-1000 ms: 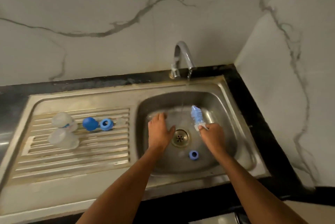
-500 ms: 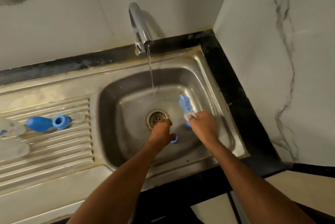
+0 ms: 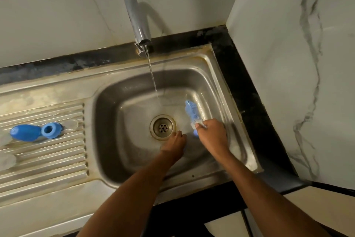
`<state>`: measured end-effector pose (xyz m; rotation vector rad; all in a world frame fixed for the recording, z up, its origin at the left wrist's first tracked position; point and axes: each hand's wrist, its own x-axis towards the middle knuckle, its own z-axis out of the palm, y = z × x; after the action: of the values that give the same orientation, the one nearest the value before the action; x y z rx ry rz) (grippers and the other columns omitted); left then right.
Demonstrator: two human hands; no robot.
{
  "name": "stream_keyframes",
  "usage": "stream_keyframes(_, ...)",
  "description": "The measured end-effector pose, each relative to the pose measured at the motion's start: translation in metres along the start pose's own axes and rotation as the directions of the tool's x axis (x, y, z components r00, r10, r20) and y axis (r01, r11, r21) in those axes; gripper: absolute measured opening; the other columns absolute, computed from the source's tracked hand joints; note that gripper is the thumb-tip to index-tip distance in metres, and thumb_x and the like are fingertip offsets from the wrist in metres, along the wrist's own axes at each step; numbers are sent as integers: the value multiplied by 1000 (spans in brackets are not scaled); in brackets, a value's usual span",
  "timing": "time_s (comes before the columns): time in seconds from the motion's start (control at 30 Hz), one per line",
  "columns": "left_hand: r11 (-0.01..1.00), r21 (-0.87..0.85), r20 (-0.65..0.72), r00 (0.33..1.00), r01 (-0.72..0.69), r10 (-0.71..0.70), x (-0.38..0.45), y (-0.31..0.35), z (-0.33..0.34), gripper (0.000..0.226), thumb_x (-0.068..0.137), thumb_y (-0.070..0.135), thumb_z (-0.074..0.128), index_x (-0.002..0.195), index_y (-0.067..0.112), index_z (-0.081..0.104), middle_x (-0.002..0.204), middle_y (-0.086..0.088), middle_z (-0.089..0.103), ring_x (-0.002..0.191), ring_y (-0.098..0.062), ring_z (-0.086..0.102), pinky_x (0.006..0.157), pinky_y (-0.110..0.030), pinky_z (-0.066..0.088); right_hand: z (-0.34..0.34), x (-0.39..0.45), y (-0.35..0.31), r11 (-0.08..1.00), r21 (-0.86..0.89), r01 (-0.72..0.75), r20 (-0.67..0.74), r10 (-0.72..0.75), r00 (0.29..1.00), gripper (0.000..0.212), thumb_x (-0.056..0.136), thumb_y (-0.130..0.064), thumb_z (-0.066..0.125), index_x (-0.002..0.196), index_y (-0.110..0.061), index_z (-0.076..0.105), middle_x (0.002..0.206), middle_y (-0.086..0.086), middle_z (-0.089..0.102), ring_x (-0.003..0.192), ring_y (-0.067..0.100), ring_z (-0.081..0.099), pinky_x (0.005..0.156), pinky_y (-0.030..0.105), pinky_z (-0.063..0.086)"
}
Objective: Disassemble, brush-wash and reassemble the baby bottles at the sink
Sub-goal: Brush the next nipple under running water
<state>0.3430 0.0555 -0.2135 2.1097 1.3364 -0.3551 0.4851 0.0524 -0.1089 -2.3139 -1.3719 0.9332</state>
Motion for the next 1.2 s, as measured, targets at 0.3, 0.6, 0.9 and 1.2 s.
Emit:
stream_keyframes(0.3, 941, -318, -243, 949, 119, -202, 0, -11, -43, 26, 85, 19, 71, 109, 10, 67, 107, -6, 62, 97, -21, 60, 76, -25, 43, -4, 0, -19, 999, -17, 41, 1, -41, 999, 30, 93, -35, 59, 91, -10, 75, 81, 6, 74, 71, 16, 68, 52, 21, 40)
stream_keyframes(0.6, 818, -565, -412, 821, 110, -395, -11, -37, -134, 21, 84, 18, 77, 102, 14, 68, 93, 4, 65, 84, -13, 61, 60, -12, 35, -17, -5, -66, 990, 78, 114, 0, -114, 993, 31, 89, -34, 61, 72, -8, 66, 49, -5, 54, 44, 15, 57, 43, 28, 47)
stream_keyframes(0.9, 669, -743, -445, 758, -16, -476, -18, -41, -200, 33, 90, 17, 74, 123, 14, 67, 108, 2, 68, 95, -8, 62, 77, -13, 48, -22, -10, -99, 985, 118, 128, -39, -124, 991, 35, 88, -35, 62, 62, -13, 56, 52, -4, 52, 49, 13, 50, 47, 27, 35)
stream_keyframes(1.2, -296, -952, 59, 905, -76, -422, -43, -55, -215, 28, 107, 19, 46, 116, -2, 62, 113, -23, 69, 108, -35, 68, 93, -41, 58, -31, -27, -93, 964, 114, 241, -62, -235, 970, 47, 98, -41, 56, 57, -18, 55, 47, -4, 50, 43, 5, 46, 50, 36, 44)
